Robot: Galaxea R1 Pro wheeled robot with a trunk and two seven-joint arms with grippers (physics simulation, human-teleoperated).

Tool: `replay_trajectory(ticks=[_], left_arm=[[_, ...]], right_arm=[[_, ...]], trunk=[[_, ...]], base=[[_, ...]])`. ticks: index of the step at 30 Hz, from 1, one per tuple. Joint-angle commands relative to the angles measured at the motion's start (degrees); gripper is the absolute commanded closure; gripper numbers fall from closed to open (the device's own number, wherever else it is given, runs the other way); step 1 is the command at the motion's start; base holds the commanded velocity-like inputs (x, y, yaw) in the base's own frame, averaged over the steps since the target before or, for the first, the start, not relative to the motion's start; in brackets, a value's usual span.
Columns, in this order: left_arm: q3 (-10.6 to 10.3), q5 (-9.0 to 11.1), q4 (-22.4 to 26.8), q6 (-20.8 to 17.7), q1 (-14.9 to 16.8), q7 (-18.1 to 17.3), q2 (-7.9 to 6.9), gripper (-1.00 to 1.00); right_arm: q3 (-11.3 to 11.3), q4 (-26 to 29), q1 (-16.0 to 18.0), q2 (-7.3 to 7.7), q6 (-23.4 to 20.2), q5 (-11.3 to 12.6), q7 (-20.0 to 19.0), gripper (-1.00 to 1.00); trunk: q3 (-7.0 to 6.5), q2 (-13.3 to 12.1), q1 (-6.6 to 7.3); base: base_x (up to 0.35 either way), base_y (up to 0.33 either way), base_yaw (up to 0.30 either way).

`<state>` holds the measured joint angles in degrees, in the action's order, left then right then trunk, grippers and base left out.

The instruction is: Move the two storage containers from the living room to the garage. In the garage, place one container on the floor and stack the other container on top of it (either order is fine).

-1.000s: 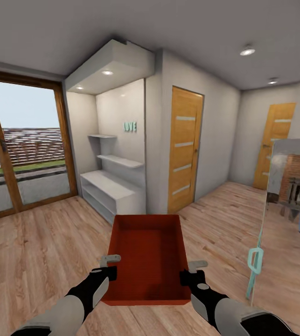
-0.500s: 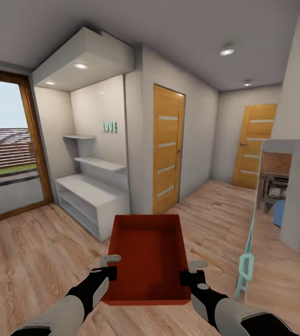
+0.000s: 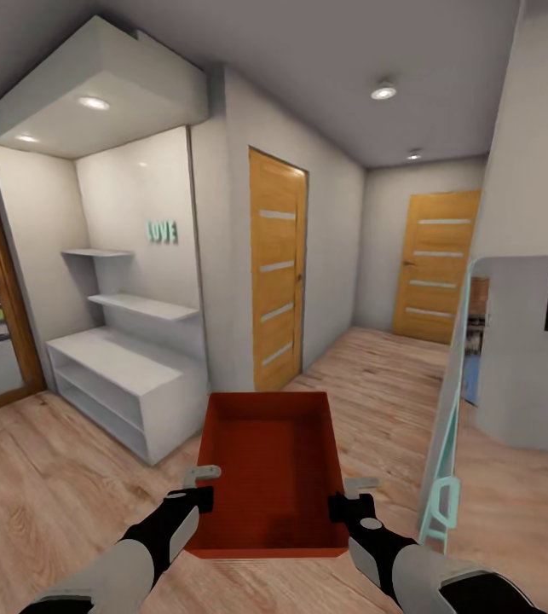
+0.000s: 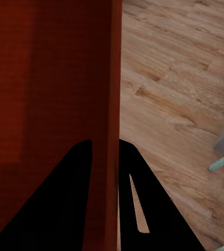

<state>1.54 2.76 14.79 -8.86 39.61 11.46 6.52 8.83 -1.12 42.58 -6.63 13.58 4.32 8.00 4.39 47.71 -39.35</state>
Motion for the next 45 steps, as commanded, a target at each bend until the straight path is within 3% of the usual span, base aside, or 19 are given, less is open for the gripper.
replay_trajectory(ticks=[1,45], left_arm=[[1.3,-1.1,0.3,3.9,0.0,3.2,-0.81,1.0],[1.3,-1.1,0.4,3.9,0.0,3.2,-0.81,1.0]], right_arm=[[-2.2,-0.1,0.0,-0.05,0.0,-0.5,-0.4,1.0],[-2.2,-0.1,0.0,-0.05,0.0,-0.5,-0.4,1.0]], trunk=[[0.1,0.1,-0.05],[0.1,0.1,-0.05]], base=[[0.322,0.168,-0.248],[0.322,0.175,-0.242]])
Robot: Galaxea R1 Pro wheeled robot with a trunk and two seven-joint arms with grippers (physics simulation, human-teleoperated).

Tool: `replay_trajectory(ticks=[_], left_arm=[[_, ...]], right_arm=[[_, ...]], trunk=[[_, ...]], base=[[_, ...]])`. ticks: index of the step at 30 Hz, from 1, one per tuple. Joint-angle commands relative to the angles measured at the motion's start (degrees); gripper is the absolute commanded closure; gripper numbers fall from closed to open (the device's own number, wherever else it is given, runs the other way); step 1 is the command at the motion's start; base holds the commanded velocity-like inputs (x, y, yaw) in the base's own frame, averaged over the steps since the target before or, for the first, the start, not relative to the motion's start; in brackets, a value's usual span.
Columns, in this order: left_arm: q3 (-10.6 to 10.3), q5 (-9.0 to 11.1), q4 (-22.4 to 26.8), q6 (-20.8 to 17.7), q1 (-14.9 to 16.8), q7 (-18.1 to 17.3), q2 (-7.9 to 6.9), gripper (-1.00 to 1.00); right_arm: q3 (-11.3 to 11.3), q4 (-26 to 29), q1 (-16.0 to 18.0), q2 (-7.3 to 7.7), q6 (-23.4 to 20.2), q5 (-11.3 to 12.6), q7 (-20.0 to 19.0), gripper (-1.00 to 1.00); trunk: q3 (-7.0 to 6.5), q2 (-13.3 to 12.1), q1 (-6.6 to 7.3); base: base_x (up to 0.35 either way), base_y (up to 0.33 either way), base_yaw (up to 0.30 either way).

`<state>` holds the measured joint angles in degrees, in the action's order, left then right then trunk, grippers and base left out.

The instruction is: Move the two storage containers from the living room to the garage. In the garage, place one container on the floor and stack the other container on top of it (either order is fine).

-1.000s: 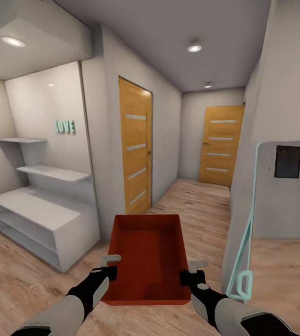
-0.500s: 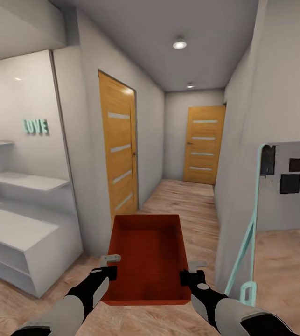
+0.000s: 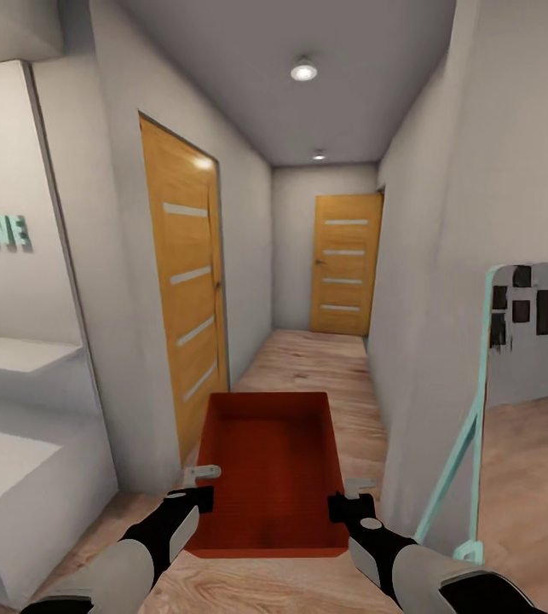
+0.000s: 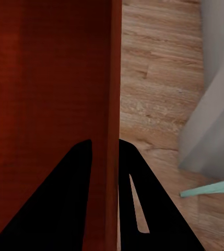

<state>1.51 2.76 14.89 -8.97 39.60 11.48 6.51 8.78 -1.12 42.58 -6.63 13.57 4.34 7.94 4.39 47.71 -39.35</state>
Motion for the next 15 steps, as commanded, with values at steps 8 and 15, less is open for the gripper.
replay_trajectory(ticks=[8,15], left_arm=[[1.3,-1.1,0.3,4.1,0.0,3.2,-0.79,1.0],[1.3,-1.1,0.3,4.1,0.0,3.2,-0.79,1.0]], right_arm=[[-2.2,-0.1,0.0,-0.05,0.0,-0.6,-0.3,1.0],[-2.2,-0.1,0.0,-0.05,0.0,-0.6,-0.2,1.0]], trunk=[[0.1,0.1,-0.05],[0.1,0.1,-0.05]], base=[[0.322,0.169,-0.026],[0.322,0.152,-0.001]])
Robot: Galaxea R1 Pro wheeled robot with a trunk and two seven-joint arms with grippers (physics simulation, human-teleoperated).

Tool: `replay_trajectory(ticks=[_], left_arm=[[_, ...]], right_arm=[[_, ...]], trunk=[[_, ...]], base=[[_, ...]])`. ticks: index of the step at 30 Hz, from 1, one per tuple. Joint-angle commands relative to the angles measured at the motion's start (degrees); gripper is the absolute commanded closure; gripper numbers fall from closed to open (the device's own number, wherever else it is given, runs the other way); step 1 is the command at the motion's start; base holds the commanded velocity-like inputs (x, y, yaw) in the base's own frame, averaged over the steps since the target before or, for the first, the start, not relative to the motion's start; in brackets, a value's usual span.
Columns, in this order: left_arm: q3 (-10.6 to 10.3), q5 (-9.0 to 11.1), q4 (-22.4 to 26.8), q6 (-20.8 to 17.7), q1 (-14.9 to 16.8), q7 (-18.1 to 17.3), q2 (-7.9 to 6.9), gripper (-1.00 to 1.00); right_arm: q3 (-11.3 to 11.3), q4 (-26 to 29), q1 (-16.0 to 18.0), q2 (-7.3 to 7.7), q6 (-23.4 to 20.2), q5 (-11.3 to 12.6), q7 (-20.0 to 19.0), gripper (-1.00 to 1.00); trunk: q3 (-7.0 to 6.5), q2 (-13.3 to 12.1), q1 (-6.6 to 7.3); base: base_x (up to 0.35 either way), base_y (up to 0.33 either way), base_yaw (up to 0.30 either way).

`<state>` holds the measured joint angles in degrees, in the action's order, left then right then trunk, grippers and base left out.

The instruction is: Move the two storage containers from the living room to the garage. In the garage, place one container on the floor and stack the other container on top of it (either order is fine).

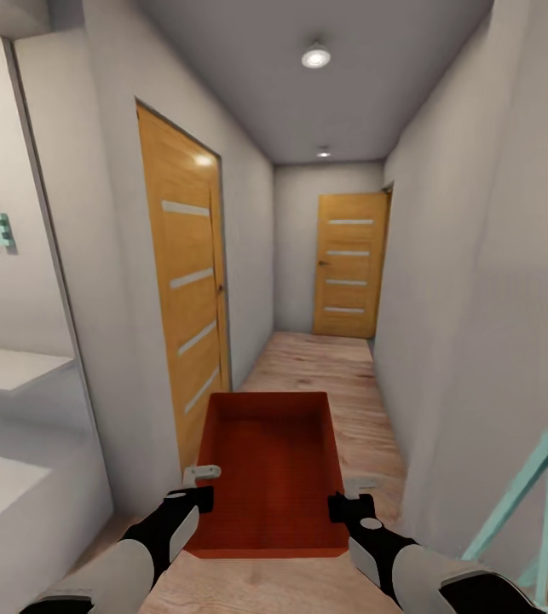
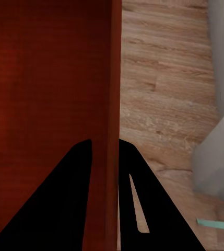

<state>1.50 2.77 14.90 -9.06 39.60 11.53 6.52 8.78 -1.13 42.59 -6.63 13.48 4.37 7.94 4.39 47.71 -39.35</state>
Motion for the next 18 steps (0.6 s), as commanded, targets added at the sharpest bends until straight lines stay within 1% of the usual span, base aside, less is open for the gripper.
replay_trajectory(ticks=[1,7,13,18], left_arm=[[1.3,-1.1,0.3,4.1,0.0,3.2,-0.79,1.0],[1.3,-1.1,0.3,4.1,0.0,3.2,-0.79,1.0],[1.3,-1.1,0.3,4.1,0.0,3.2,-0.8,1.0],[1.3,-1.1,0.3,4.1,0.0,3.2,-0.8,1.0]], right_arm=[[-2.2,-0.1,0.0,-0.04,0.1,-0.6,-0.2,1.0],[-2.2,-0.1,0.0,-0.04,0.1,-0.6,-0.2,1.0],[-2.2,-0.1,0.0,-0.04,0.1,-0.6,0.0,1.0],[-2.2,-0.1,0.0,-0.04,0.1,-0.5,0.3,1.0]], trunk=[[0.1,0.1,-0.05],[0.1,0.1,-0.05],[0.1,0.1,-0.05],[0.1,0.1,-0.05]], base=[[0.322,0.132,0.0],[0.322,0.107,0.0],[0.322,0.015,-0.003],[0.322,0.001,-0.158]])
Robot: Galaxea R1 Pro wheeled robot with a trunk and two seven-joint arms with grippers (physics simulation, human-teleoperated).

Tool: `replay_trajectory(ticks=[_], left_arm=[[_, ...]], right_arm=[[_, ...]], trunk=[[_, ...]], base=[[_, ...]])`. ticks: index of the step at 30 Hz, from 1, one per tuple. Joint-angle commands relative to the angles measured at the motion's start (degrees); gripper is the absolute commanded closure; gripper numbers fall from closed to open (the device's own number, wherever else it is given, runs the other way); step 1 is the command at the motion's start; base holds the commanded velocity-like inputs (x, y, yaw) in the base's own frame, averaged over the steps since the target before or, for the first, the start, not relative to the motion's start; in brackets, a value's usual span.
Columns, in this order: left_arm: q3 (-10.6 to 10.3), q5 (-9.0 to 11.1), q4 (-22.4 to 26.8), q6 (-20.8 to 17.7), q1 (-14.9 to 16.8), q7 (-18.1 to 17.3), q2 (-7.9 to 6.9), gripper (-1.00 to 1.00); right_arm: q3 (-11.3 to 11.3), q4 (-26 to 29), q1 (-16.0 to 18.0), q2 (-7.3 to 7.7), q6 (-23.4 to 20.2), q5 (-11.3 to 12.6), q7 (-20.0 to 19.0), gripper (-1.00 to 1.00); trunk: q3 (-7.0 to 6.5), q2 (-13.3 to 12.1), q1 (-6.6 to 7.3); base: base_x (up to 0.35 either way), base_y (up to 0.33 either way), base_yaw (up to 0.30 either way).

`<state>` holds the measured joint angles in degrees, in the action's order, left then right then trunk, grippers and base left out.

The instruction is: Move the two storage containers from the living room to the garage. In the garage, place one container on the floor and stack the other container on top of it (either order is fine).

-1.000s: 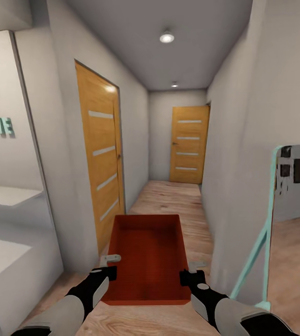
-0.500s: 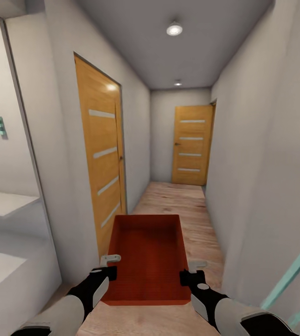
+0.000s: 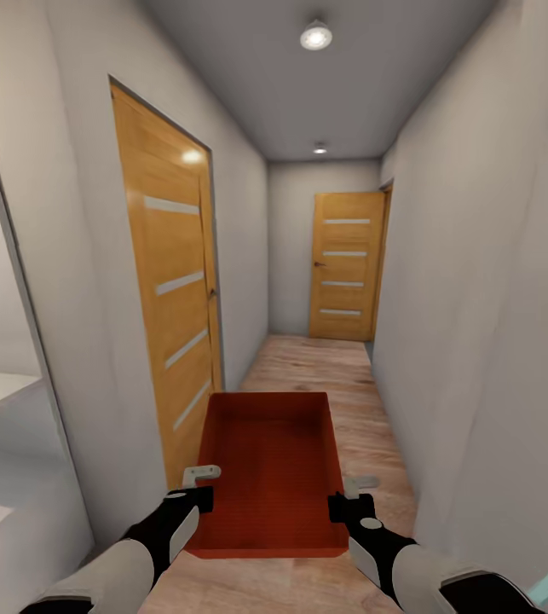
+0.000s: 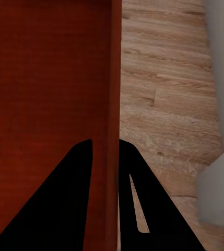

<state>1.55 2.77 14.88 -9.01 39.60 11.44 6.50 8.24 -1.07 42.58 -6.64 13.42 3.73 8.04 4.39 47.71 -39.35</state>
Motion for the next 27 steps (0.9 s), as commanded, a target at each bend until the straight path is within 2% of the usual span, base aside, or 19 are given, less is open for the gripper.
replay_trajectory(ticks=[1,14,27], left_arm=[[1.3,-1.1,0.3,4.1,0.0,3.2,-0.79,1.0],[1.3,-1.1,0.3,4.1,0.0,3.2,-0.79,1.0],[1.3,-1.1,0.4,4.1,0.1,3.2,-0.79,1.0]], right_arm=[[-1.6,-0.2,0.0,-0.04,0.2,0.1,0.2,1.0],[-1.6,-0.2,0.0,-0.04,0.2,0.0,0.1,1.0],[-1.6,-0.2,0.0,-0.04,0.1,0.1,0.0,1.0]], trunk=[[0.1,0.1,-0.05],[0.1,0.1,-0.05],[0.1,0.1,-0.05]], base=[[0.322,0.0,-0.214],[0.322,0.003,-0.221],[0.322,0.077,-0.021]])
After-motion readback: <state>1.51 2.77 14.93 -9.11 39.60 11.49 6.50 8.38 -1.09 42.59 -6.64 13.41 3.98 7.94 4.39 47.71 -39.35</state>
